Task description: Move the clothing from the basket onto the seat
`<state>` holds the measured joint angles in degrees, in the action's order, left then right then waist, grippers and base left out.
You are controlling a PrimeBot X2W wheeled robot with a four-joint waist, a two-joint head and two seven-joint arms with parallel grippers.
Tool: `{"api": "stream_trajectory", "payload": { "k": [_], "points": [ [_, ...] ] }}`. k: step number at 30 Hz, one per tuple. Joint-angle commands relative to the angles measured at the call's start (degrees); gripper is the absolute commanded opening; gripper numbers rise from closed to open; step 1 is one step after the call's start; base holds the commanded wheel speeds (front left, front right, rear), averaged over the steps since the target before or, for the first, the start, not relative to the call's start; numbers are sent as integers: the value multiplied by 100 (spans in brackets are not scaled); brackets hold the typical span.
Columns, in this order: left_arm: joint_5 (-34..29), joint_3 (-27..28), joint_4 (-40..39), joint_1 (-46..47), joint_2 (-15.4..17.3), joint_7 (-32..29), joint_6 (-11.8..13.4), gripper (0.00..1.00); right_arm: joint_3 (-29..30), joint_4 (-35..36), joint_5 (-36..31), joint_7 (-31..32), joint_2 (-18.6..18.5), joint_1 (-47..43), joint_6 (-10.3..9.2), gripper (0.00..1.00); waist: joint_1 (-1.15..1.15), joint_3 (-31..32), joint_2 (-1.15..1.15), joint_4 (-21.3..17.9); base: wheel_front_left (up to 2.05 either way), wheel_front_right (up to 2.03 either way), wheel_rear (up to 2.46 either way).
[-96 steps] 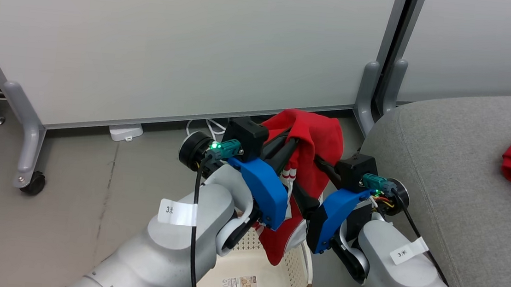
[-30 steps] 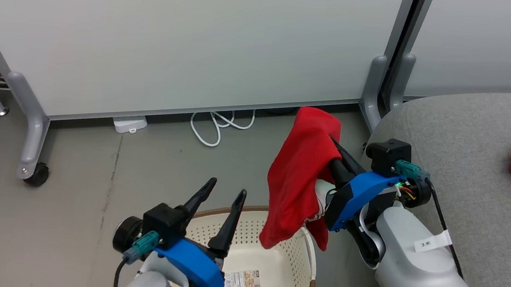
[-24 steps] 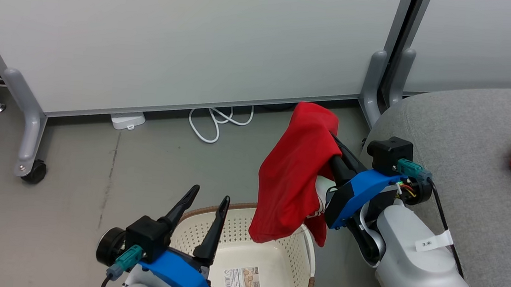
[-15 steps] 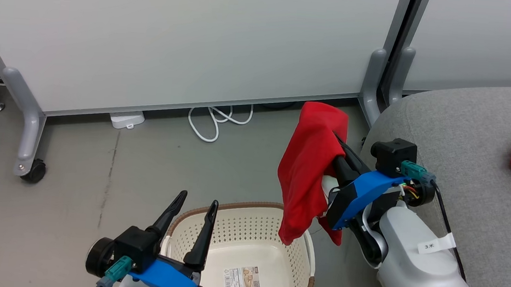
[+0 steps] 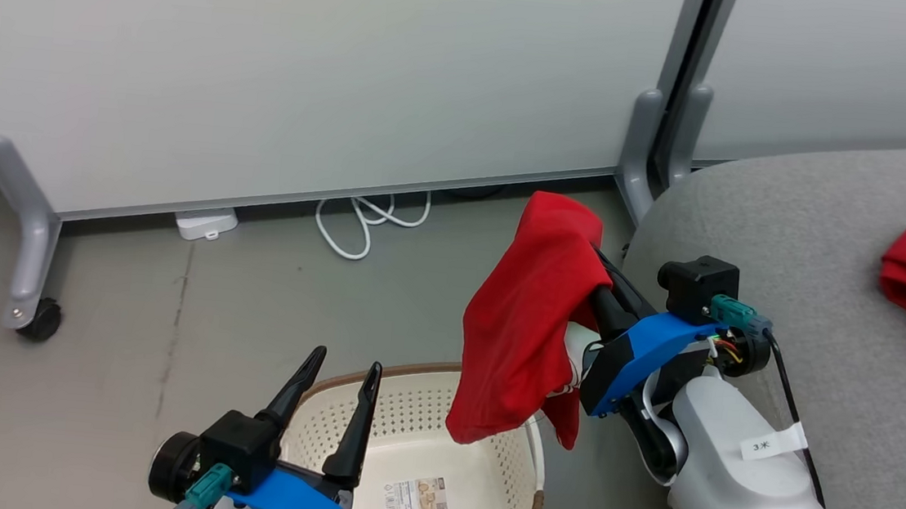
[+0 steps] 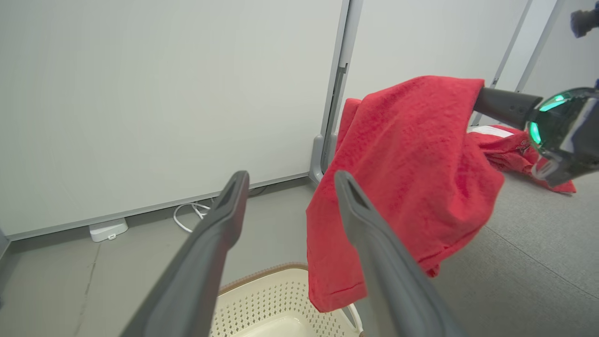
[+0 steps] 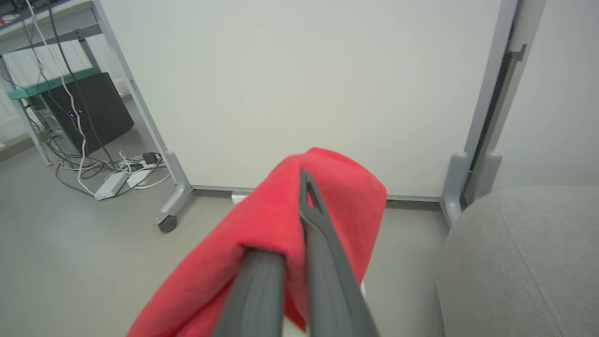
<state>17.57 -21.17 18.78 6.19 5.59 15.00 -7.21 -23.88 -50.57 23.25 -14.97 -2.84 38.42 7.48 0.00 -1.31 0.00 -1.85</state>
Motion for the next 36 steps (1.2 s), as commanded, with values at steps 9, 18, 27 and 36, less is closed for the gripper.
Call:
{"api": "stream_trajectory", "payload": {
  "k": [9, 18, 27, 36],
  "points": [
    [18, 30, -71, 3, 76, 27, -26, 100, 42, 25, -44, -32, -9, -86, 2, 0, 0, -48, 0, -729, 0, 0, 0],
    [-20, 1, -77, 123, 106, 27, -26, 100, 156, 66, -105, -32, -7, -79, 3, 0, 0, -168, 0, -1547, 0, 0, 0],
    [-37, -26, -109, 238, 178, 27, -27, 100, 233, 159, -88, -32, -6, -113, 3, 0, 0, -299, 0, -2252, 0, 0, 0],
    [-33, -68, -90, 325, 201, 27, -27, 100, 392, 210, -166, -32, -4, -122, 3, 0, 0, -410, 0, -2587, 0, 0, 0]
  ]
}}
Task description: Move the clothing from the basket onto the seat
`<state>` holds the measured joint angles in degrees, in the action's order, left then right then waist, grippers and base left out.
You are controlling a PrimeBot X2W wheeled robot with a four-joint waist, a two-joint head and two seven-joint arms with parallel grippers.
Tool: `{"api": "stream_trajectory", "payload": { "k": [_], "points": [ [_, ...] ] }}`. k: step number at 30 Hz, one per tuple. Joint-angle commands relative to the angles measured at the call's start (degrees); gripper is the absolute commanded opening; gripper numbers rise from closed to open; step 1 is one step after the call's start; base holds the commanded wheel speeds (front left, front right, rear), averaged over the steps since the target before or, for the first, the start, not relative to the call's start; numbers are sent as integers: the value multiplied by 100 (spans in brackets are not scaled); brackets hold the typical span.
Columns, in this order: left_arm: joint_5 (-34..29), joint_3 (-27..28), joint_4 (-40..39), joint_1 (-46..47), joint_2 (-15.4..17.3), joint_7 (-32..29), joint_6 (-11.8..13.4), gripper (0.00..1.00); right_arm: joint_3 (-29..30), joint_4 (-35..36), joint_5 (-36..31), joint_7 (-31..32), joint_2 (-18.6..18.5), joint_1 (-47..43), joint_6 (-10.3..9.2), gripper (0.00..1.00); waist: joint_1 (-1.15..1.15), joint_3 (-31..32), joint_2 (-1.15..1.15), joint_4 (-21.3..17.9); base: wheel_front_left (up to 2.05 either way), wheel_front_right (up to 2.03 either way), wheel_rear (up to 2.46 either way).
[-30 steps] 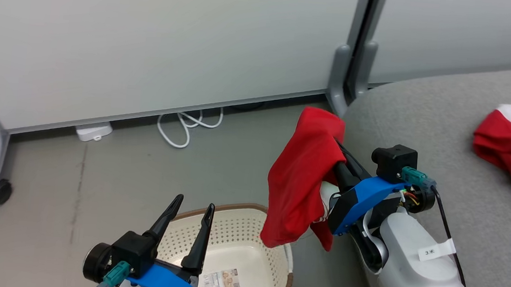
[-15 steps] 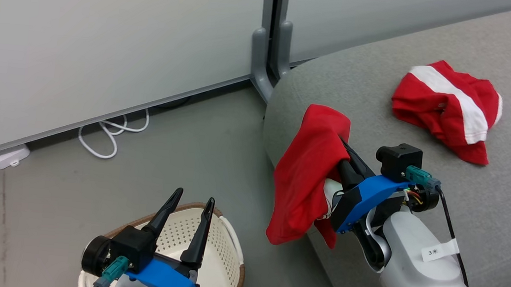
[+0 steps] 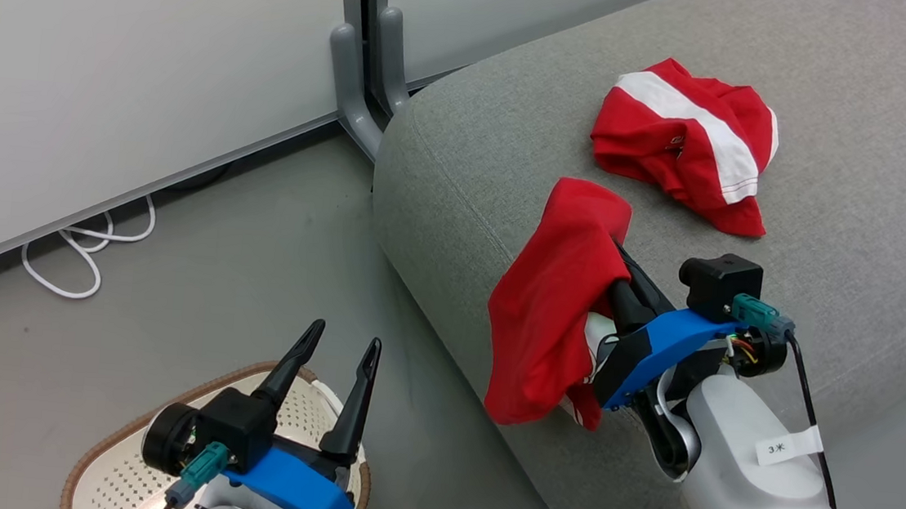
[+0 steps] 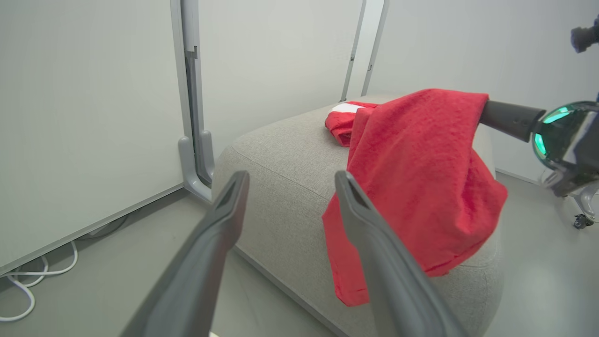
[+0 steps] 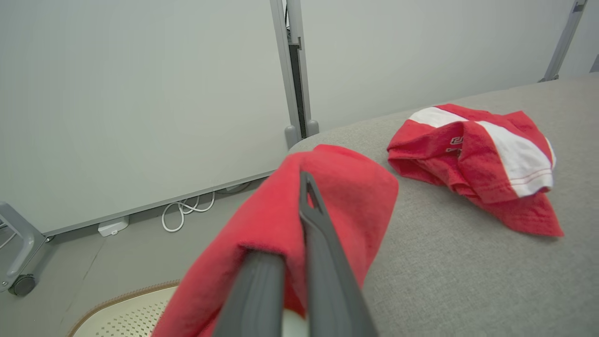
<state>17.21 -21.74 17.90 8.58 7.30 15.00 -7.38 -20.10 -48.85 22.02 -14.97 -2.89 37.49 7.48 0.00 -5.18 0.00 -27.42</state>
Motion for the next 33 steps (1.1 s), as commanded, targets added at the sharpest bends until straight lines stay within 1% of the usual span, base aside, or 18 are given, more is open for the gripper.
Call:
{"api": "stream_trajectory", "payload": {
  "k": [1, 8, 12, 13, 15, 17, 18, 19, 23, 27, 33],
  "points": [
    [6, -16, 0, 90, 31, 27, -10, 100, 25, 47, -47, -32, 1, -33, 3, 0, 0, -30, 0, -43, 0, 0, 0],
    [23, -56, 22, 137, 61, 27, -11, 100, 129, 84, -78, -32, 0, -67, 3, 0, 0, -83, 0, -10, 0, 0, 0],
    [18, -62, 22, 182, 69, 27, -11, 100, 225, 87, 23, -32, -1, -27, 3, 0, 0, -139, 0, 44, 0, 0, 0],
    [1, -42, 0, 218, 91, 27, -11, 100, 359, 88, 84, -32, -2, 176, 3, 0, 0, -211, 0, 61, 0, 0, 0],
    [-10, -34, -8, 231, 99, 27, -11, 100, 455, 82, 103, -32, -2, 296, 3, 0, 0, -251, 0, 68, 0, 0, 0],
    [-27, -41, -7, 281, 121, 27, -11, 100, 683, -26, 15, -32, -1, 548, 3, 0, 0, -370, 0, 103, 0, 0, 0],
    [-53, -80, -38, 378, 146, 27, -11, 100, 938, -139, -84, -31, -76, 880, 2, 0, 0, -531, 0, 172, 0, 0, 0],
    [-53, -80, -38, 378, 146, 27, -11, 100, 938, -139, -84, -31, -76, 880, 2, 0, 0, -531, 0, 172, 0, 0, 0],
    [-97, -174, -123, 625, 253, 27, -11, 100, 1434, -341, -222, 87, -368, 1607, 2, 0, 0, -918, 0, 351, 0, 0, 0],
    [-144, -260, -208, 898, 390, 27, -11, 100, 1877, -477, -414, 224, -795, 2245, 3, 0, 0, -1378, 0, 531, 0, 0, 0],
    [-238, -429, -423, 1340, 611, 27, -11, 100, 2565, -578, -687, 363, -1495, 3047, 3, 0, 0, -2241, 0, 762, 0, 0, 0]
  ]
}}
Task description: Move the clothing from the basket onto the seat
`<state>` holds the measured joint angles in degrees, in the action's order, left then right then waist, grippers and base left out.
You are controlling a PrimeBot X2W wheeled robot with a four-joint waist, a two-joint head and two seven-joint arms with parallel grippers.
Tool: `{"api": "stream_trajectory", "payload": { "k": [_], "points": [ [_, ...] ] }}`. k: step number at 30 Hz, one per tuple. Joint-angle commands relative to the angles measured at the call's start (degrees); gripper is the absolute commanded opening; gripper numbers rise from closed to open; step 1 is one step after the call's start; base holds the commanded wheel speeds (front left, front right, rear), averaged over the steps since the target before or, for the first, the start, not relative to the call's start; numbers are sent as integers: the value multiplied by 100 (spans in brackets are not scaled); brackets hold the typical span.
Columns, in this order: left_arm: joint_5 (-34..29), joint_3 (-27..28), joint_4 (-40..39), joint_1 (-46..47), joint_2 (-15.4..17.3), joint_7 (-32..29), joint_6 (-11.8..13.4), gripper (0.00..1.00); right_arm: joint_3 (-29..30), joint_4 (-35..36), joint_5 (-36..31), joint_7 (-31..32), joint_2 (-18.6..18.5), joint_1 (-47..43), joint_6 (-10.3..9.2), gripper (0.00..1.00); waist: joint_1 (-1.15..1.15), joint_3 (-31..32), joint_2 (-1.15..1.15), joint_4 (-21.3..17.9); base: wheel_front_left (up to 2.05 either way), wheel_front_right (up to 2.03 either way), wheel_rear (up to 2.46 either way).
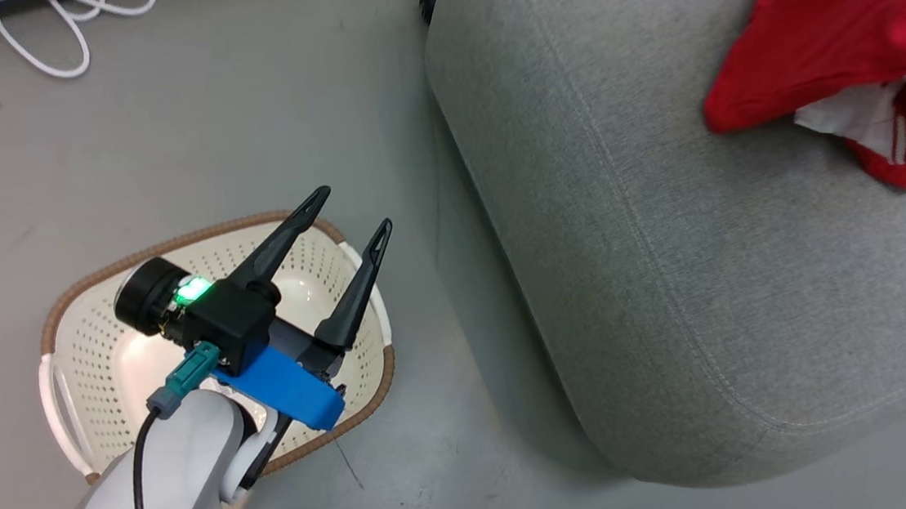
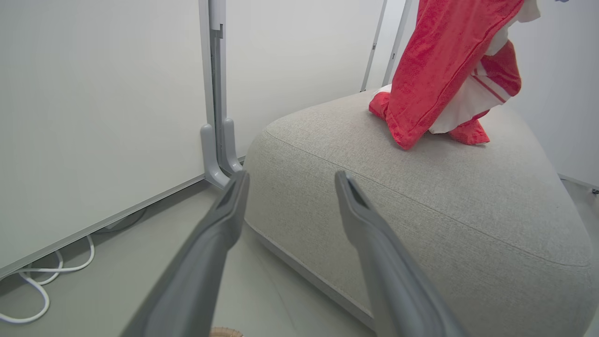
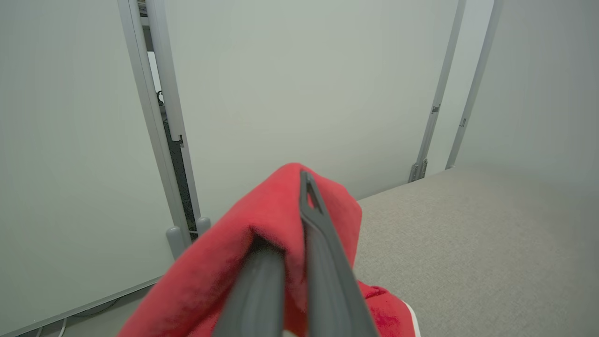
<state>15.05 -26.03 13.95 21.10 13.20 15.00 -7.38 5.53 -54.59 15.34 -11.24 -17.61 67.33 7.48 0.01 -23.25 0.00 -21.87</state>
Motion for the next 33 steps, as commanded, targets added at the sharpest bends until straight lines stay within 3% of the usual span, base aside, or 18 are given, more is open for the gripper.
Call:
{"api": "stream_trajectory", "payload": {
  "k": [1, 7, 12, 24, 25, 28, 33],
  "points": [
    [-48, -20, -67, 151, 52, 27, -11, 100, 142, -24, -59, -32, -140, 158, 2, 0, -1, -565, 0, 241, 0, 0, 0],
    [-153, -26, -394, 472, 132, 26, -11, 100, 901, -127, -280, -211, -481, 428, 3, 0, -1, -1263, 0, 383, 0, 0, 0],
    [-221, -145, -521, 749, 244, 27, -11, 100, 1128, -282, -589, -345, -373, 74, 2, 0, -1, -1664, 0, 454, 0, 0, 0],
    [-196, -109, -503, 921, 193, 27, -11, 100, 1536, -423, -795, -400, -261, -329, 2, 0, -1, -1602, 0, 584, 0, 0, 0],
    [-189, -86, -501, 880, 175, 28, -11, 100, 1546, -405, -812, -401, -252, -362, 2, 21, -1, -1562, 0, 591, 0, 0, 0],
    [-175, -6, -477, 781, 94, 27, -11, 100, 1481, -334, -874, -401, -263, -479, 2, 100, -1, -1392, 0, 638, 0, 0, 0],
    [-89, 76, -384, 564, -101, 27, -11, 100, 1272, -205, -990, -401, -293, -787, 2, 100, -1, -941, 0, 772, 0, 0, 0]
  ]
}}
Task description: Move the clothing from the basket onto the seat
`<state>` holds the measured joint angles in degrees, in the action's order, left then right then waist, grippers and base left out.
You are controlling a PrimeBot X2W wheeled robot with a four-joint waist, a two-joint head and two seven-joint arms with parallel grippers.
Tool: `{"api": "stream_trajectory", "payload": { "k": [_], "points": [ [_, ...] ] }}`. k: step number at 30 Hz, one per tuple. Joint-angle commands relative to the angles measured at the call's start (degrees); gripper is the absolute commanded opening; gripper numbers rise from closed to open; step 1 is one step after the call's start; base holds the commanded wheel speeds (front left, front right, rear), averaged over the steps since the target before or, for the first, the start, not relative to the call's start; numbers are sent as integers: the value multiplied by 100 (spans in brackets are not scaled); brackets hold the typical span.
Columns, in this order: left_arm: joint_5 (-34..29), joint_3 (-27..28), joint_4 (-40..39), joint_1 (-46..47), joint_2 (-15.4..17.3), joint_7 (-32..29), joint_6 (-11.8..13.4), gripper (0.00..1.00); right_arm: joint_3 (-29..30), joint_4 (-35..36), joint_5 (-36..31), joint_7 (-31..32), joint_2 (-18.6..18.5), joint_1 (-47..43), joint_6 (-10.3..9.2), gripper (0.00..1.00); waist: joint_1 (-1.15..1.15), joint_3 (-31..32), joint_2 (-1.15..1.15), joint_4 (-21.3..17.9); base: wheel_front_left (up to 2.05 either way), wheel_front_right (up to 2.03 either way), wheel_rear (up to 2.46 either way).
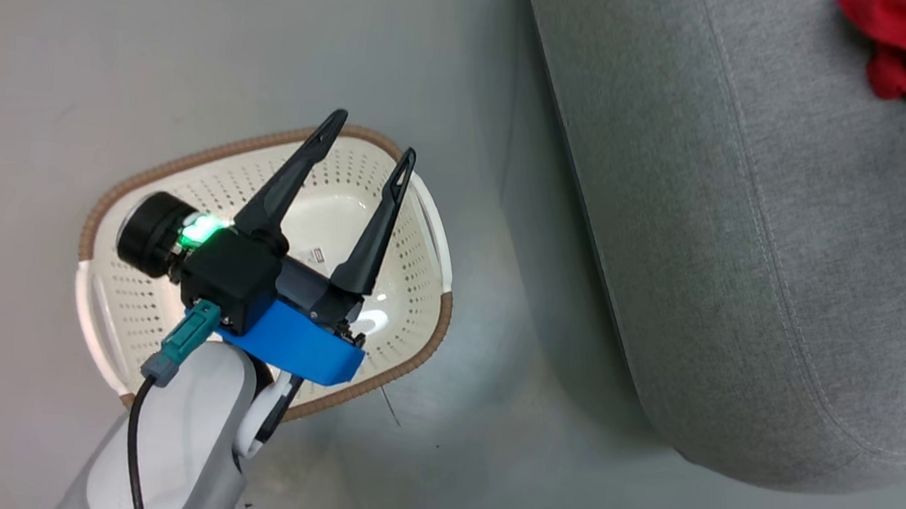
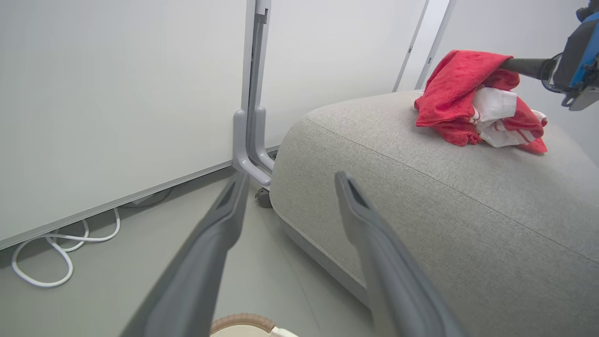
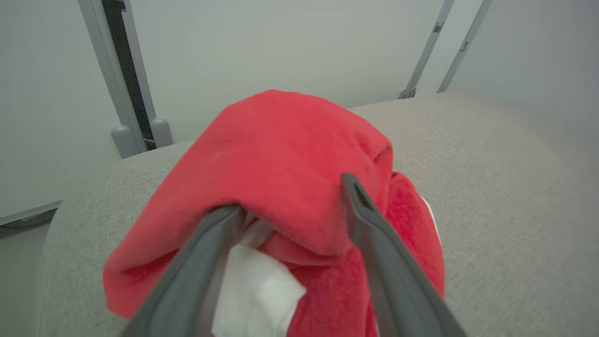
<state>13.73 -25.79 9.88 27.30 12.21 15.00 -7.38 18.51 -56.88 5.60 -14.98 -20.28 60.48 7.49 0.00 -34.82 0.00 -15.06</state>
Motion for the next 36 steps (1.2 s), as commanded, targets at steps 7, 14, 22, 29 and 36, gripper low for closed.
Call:
{"api": "stream_trajectory", "payload": {
  "k": [7, 14, 22, 29, 36],
  "points": [
    [220, 278, 223, -538, -307, 27, -11, 100, -514, 286, 76, -29, 8, -799, 1, 100, 0, 1092, 0, 395, 0, 0, 0],
    [398, 599, 486, -1082, -541, 27, -11, 100, -898, 917, 424, -25, 154, -1746, 1, 100, 0, 1902, 0, 744, 0, 0, 0],
    [416, 1126, 712, -1719, -682, 27, -11, 100, -1288, 1718, 549, -22, 504, -2926, 1, 100, 0, 2707, 0, 1046, 0, 0, 0],
    [377, 1572, 809, -2118, -776, 27, -11, 100, -1367, 2528, 446, 123, 947, -3846, 1, 100, 0, 3098, 0, 1271, 0, 0, 0],
    [295, 2063, 830, -2431, -821, 27, -11, 100, -1344, 3160, 306, 337, 1380, -4572, 2, 100, 0, 3290, 0, 1389, 0, 0, 0]
  ]
}}
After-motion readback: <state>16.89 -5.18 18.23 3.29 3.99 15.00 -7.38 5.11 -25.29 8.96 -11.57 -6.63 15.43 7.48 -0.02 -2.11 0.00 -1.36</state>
